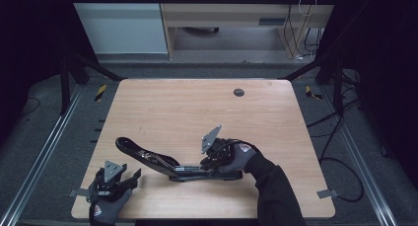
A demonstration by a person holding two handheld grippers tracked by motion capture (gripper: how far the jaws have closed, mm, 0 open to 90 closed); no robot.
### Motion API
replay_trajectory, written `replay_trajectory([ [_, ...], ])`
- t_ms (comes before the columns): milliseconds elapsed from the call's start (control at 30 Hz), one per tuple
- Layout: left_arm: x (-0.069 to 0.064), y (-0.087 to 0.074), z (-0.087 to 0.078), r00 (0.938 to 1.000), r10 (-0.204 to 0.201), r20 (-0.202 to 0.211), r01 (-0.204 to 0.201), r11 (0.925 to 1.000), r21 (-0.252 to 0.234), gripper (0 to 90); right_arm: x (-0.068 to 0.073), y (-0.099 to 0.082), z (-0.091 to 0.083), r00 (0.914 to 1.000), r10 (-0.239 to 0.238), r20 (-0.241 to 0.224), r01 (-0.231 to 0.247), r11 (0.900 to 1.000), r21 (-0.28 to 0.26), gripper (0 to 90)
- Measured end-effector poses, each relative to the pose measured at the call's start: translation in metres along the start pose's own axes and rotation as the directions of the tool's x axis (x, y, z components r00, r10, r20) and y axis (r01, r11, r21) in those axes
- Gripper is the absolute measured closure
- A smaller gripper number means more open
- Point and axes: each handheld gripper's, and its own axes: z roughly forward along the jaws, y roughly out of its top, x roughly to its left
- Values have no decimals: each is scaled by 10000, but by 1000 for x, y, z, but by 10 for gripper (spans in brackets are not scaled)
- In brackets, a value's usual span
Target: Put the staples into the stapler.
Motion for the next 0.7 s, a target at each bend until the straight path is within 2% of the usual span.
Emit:
replay_trajectory([
  [700, 0, 0, 0, 10000, 2, 5, -2, 10000, 18, 409, 2, -1, -2, 9997, 248, 50, -247, 9993, -264, 762],
])
